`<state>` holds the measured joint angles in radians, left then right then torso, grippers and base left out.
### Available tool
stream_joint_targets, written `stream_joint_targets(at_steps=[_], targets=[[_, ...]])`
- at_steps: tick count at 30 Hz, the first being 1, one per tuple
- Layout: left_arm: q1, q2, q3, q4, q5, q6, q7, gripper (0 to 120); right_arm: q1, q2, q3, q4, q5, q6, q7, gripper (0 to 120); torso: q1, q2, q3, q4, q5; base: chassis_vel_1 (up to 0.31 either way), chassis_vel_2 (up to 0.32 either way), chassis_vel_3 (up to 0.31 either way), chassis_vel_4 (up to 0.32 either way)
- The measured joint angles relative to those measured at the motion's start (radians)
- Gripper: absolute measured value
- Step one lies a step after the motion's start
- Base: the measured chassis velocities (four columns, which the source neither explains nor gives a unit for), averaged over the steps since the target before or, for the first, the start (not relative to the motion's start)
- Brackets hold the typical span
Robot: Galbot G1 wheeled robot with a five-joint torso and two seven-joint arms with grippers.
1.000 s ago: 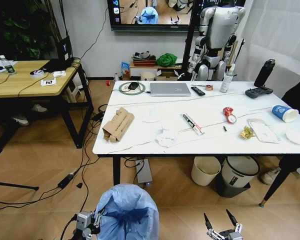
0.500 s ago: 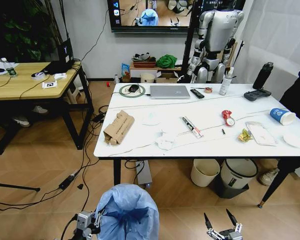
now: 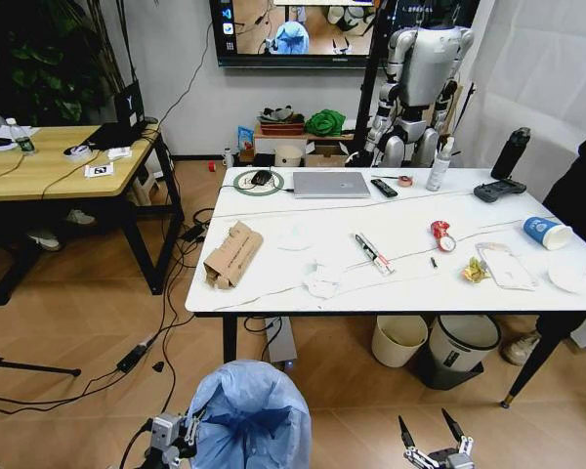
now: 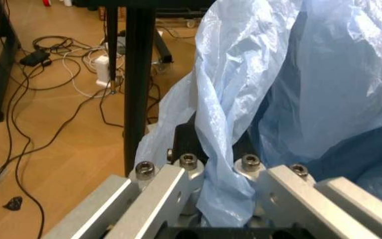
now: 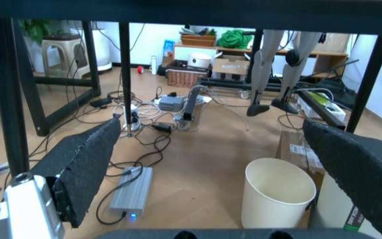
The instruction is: Pick up the trash bin and place the trash from the table into it.
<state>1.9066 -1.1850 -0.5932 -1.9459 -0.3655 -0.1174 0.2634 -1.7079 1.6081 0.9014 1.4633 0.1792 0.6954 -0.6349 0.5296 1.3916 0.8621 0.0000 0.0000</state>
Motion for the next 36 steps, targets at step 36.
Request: stream_joint_targets(at_steps=[36], targets=[[-0.027, 0.002, -0.023, 0.036, 0.027, -0.046, 0.083, 0, -0.002, 0.0, 0.004, 0.002, 0.0, -0.001, -0.001, 100, 0.05, 0.11, 0.06, -0.0003, -0.0001, 0.02, 0.02, 0.02, 0.026]])
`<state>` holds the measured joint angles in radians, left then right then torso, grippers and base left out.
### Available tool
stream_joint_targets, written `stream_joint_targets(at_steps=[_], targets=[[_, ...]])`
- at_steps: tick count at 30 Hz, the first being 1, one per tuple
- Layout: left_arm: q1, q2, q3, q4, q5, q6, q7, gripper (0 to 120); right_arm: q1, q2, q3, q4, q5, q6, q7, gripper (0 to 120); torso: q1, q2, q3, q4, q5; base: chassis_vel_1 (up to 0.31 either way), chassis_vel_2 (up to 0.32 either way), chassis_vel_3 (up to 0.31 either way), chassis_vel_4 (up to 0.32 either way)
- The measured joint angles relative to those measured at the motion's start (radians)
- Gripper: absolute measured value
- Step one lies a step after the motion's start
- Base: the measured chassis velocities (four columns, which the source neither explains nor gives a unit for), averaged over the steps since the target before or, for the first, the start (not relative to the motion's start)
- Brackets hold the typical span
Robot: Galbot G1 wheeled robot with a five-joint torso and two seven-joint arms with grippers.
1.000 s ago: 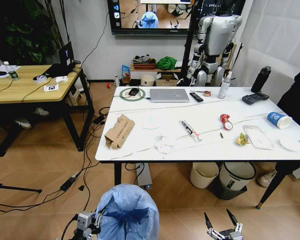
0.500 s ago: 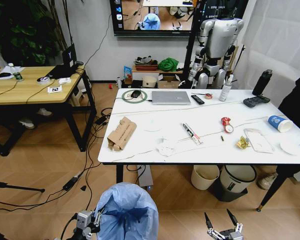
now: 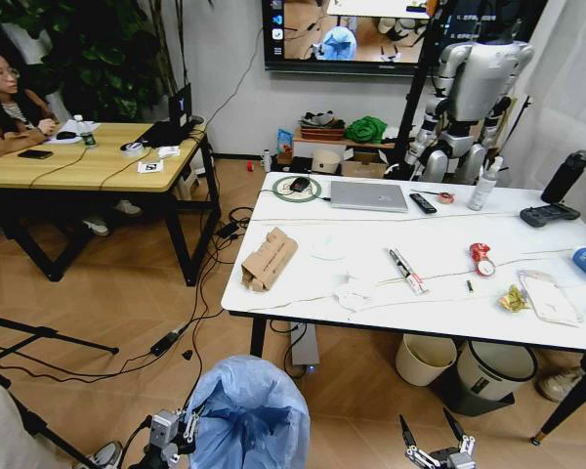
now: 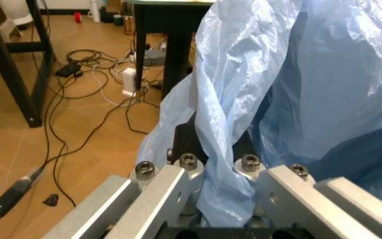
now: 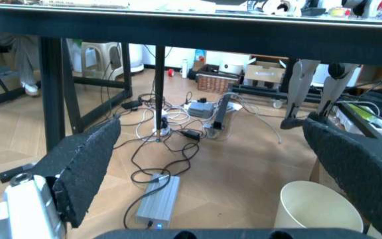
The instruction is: Pick up the trash bin and place the trash from the table into it.
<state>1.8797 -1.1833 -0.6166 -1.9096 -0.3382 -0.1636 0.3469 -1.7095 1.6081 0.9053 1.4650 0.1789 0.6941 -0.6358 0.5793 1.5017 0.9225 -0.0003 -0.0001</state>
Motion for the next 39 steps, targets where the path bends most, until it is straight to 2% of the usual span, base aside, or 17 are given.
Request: stream_joint_targets(at_steps=[11, 15, 18, 20, 21, 23, 25, 26, 27, 28, 29, 32, 34, 36, 39], targets=[[-0.021, -0.002, -0.031, -0.007, 0.011, 0.032, 0.009, 0, -0.004, 0.0, -0.001, 0.009, -0.003, -0.003, 0.0, 100, -0.002, -0.005, -0.003, 0.0001, 0.0002, 0.0, 0.0, 0.0, 0.0], [-0.01, 0.001, -0.039, -0.021, 0.009, 0.035, 0.015, 0, -0.022, 0.0, -0.005, 0.051, 0.014, -0.012, 0.0, 100, -0.003, -0.007, -0.003, 0.0002, 0.0, 0.0, 0.0, 0.0, 0.0], [0.016, 0.004, -0.047, -0.055, -0.009, 0.058, -0.003, 0, -0.058, 0.0, -0.012, 0.145, 0.078, -0.042, 0.011, 100, -0.003, -0.007, -0.004, -0.0001, 0.0003, 0.0, 0.0, 0.0, 0.0], [0.038, 0.006, -0.059, -0.075, -0.038, 0.081, -0.022, 0, -0.095, -0.014, -0.034, 0.272, 0.166, -0.101, 0.06, 100, -0.004, -0.008, -0.004, 0.0, 0.0007, 0.0, 0.0, 0.0, 0.0], [0.038, 0.006, -0.059, -0.075, -0.038, 0.081, -0.022, 0, -0.095, -0.014, -0.034, 0.272, 0.166, -0.101, 0.06, 100, -0.004, -0.008, -0.004, 0.0, 0.0007, 0.0, 0.0, 0.0, 0.0], [0.049, 0.007, -0.073, -0.08, -0.065, 0.096, -0.037, 0, -0.117, -0.073, -0.049, 0.368, 0.239, -0.174, 0.124, 100, -0.004, -0.008, -0.005, 0.0, -0.0002, 0.0, 0.0, 0.0, 0.0], [0.057, 0.004, -0.098, -0.08, -0.076, 0.102, -0.053, 0, -0.123, -0.181, -0.084, 0.48, 0.33, -0.29, 0.224, 100, -0.004, -0.009, -0.005, 0.0002, 0.0001, 0.0, 0.0, 0.0, 0.0], [0.061, 0.003, -0.107, -0.079, -0.084, 0.108, -0.061, 0, -0.12, -0.22, -0.093, 0.51, 0.355, -0.325, 0.255, 100, -0.004, -0.009, -0.005, 0.0001, 0.0003, 0.0, 0.0, 0.0, 0.0], [0.061, 0.003, -0.107, -0.079, -0.084, 0.108, -0.061, 0, -0.12, -0.22, -0.093, 0.51, 0.355, -0.325, 0.255, 100, -0.004, -0.009, -0.005, 0.0001, 0.0003, 0.0, 0.0, 0.0, 0.0], [0.066, -0.001, -0.118, -0.079, -0.099, 0.118, -0.073, 0, -0.106, -0.277, -0.11, 0.545, 0.385, -0.365, 0.305, 100, -0.004, -0.009, -0.005, 0.0003, 0.0001, 0.0, 0.0, 0.0, 0.0], [0.068, -0.002, -0.12, -0.079, -0.103, 0.122, -0.077, 0, -0.101, -0.291, -0.116, 0.551, 0.39, -0.371, 0.317, 100, -0.004, -0.009, -0.005, 0.0003, 0.0, 0.0, 0.0, 0.0, 0.0], [0.076, -0.024, -0.136, -0.077, -0.116, 0.146, -0.109, 0, -0.004, -0.487, -0.19, 0.56, 0.451, -0.436, 0.389, 100, -0.004, -0.01, -0.005, 0.0003, 0.0005, 0.0, 0.0, 0.0, 0.0], [0.076, -0.028, -0.136, -0.077, -0.118, 0.149, -0.113, 0, 0.014, -0.516, -0.202, 0.555, 0.465, -0.45, 0.397, 100, -0.004, -0.01, -0.005, 0.0009, 0.0004, 0.0, 0.0, 0.0, 0.0], [0.079, -0.041, -0.136, -0.08, -0.12, 0.165, -0.132, 0, 0.106, -0.603, -0.259, 0.53, 0.525, -0.534, 0.436, 100, -0.005, -0.01, -0.005, 0.0, 0.0003, 0.0, 0.0, 0.0, 0.0], [0.089, -0.058, -0.144, -0.095, -0.12, 0.173, -0.145, 0, 0.219, -0.646, -0.336, 0.499, 0.576, -0.629, 0.49, 100, -0.005, -0.011, -0.006, 0.0004, 0.0003, 0.0, 0.0, 0.0, 0.0]])
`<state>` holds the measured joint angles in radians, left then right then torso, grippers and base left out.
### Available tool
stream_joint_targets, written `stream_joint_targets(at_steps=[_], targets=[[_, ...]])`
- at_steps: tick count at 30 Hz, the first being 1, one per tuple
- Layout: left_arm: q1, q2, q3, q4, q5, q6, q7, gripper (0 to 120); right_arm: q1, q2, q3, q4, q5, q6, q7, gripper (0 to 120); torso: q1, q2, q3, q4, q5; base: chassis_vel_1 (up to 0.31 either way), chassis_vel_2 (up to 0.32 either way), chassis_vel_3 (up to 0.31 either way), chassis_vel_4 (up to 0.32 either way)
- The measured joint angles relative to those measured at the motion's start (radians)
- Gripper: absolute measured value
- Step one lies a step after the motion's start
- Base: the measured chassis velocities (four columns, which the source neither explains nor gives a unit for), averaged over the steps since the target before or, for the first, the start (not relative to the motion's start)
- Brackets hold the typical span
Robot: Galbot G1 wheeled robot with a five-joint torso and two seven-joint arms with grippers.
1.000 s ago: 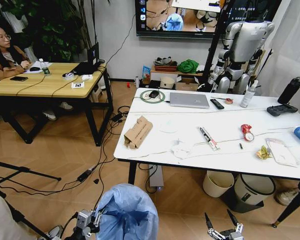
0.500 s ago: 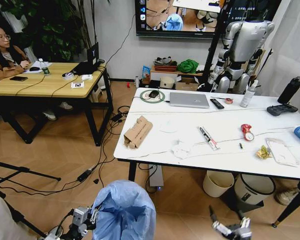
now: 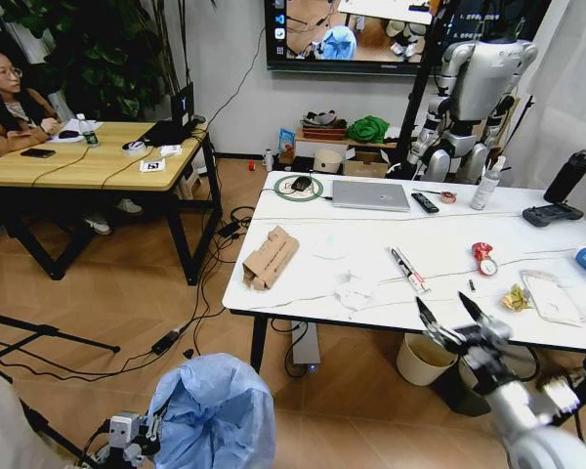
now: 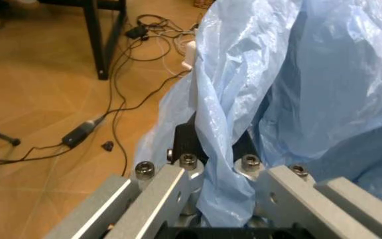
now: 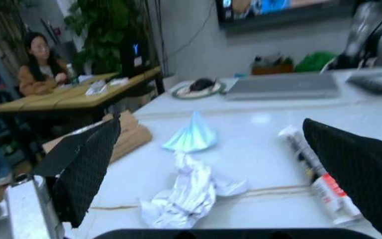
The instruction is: Pick up the trash bin and place the trash from the table into it.
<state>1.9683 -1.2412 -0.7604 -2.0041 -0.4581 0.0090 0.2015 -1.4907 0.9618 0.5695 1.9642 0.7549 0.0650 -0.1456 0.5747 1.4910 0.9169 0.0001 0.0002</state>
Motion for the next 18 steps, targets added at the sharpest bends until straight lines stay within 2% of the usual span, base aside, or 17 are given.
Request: stream_joint_targets(at_steps=[1, 6, 12, 18], targets=[[0.0, 0.0, 0.0, 0.0, 0.0, 0.0, 0.0, 0, 0.0, 0.0, 0.0, 0.0, 0.0, 0.0, 0.0, 100, 0.0, 0.0, 0.0, 0.0, 0.0, 0.0, 0.0, 0.0, 0.0], [0.019, -0.036, -0.015, -0.021, 0.022, -0.006, -0.005, 0, 0.213, 0.005, -0.187, -0.088, 0.035, -0.147, 0.075, 100, 0.0, 0.0, 0.0, -0.0001, 0.0003, 0.0, 0.0, 0.0, 0.0], [0.02, -0.064, -0.008, -0.032, 0.045, -0.01, -0.007, 0, 0.343, 0.058, -0.301, -0.209, -0.029, -0.169, 0.081, 100, 0.0, -0.001, 0.0, -0.0001, 0.0001, 0.0, 0.0, 0.0, 0.0], [0.02, -0.067, -0.006, -0.038, 0.048, -0.007, -0.013, 0, 0.404, 0.084, -0.334, -0.3, -0.054, -0.173, 0.079, 100, 0.0, -0.001, -0.001, -0.0002, -0.0001, 0.0, 0.0, 0.0, 0.0]])
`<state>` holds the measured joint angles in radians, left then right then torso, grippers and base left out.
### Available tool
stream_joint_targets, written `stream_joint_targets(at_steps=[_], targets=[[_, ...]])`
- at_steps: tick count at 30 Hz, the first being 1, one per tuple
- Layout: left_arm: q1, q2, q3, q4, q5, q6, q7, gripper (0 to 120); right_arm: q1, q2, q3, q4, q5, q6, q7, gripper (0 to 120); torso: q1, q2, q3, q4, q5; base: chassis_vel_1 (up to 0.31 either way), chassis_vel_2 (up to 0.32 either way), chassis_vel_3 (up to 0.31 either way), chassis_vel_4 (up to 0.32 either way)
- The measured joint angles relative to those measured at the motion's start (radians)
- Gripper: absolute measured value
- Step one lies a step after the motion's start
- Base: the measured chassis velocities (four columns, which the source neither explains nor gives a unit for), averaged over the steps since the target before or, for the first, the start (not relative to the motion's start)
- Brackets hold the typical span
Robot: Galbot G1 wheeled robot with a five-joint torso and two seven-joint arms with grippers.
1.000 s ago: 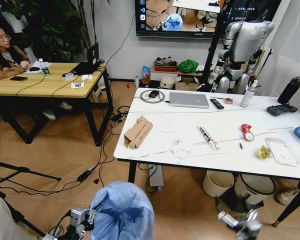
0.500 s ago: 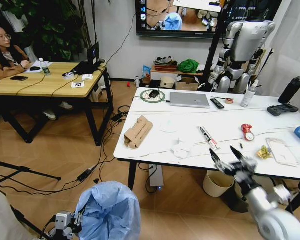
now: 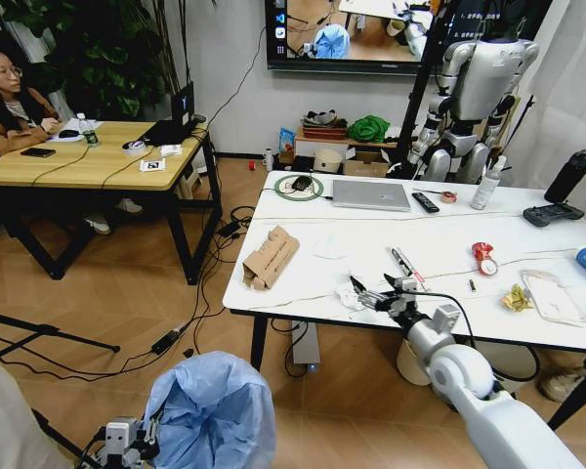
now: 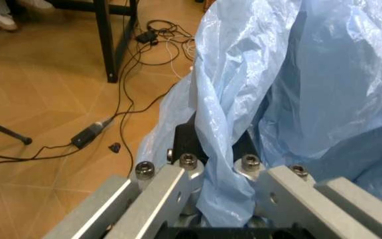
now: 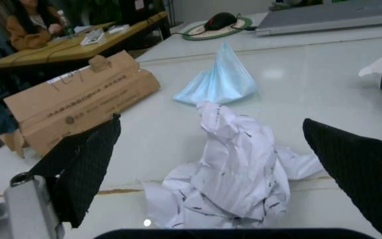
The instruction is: Pick up the trash bin and place the trash from the table into it.
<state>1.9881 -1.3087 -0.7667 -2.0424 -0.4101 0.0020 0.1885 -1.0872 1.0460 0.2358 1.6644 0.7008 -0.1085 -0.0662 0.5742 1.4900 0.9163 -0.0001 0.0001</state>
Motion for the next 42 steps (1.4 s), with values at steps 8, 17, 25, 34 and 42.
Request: stream_joint_targets(at_steps=[8, 17, 25, 34, 42], targets=[[0.0, 0.001, 0.002, -0.002, 0.0, -0.002, 0.001, 0, 0.048, 0.01, -0.015, -0.075, -0.012, -0.003, 0.0, 100, 0.0, 0.0, 0.0, 0.0, -0.0001, 0.0, 0.0, 0.0, 0.0], [0.001, -0.002, 0.001, -0.008, 0.001, -0.004, 0.004, 0, 0.082, 0.012, -0.039, -0.138, -0.018, -0.005, 0.0, 100, 0.0, 0.0, 0.0, 0.0, -0.0001, 0.0, 0.0, 0.0, 0.0], [0.005, -0.011, 0.002, -0.012, 0.002, -0.006, 0.006, 0, 0.097, 0.009, -0.059, -0.177, -0.018, -0.008, -0.007, 73, 0.0, 0.0, 0.0, 0.0, -0.0002, 0.0, 0.0, 0.0, 0.0], [-0.002, -0.006, 0.005, -0.008, 0.001, -0.005, 0.006, 0, 0.089, 0.008, -0.064, -0.171, -0.018, -0.005, -0.012, 41, 0.0, 0.0, 0.0, 0.0, -0.0001, 0.0, 0.0, 0.0, 0.0], [-0.011, 0.007, 0.009, 0.002, -0.005, -0.005, 0.006, 0, 0.084, 0.002, -0.062, -0.162, -0.018, 0.0, -0.014, 12, 0.0, -0.001, 0.0, 0.0, -0.0002, 0.0, 0.0, 0.0, 0.0]])
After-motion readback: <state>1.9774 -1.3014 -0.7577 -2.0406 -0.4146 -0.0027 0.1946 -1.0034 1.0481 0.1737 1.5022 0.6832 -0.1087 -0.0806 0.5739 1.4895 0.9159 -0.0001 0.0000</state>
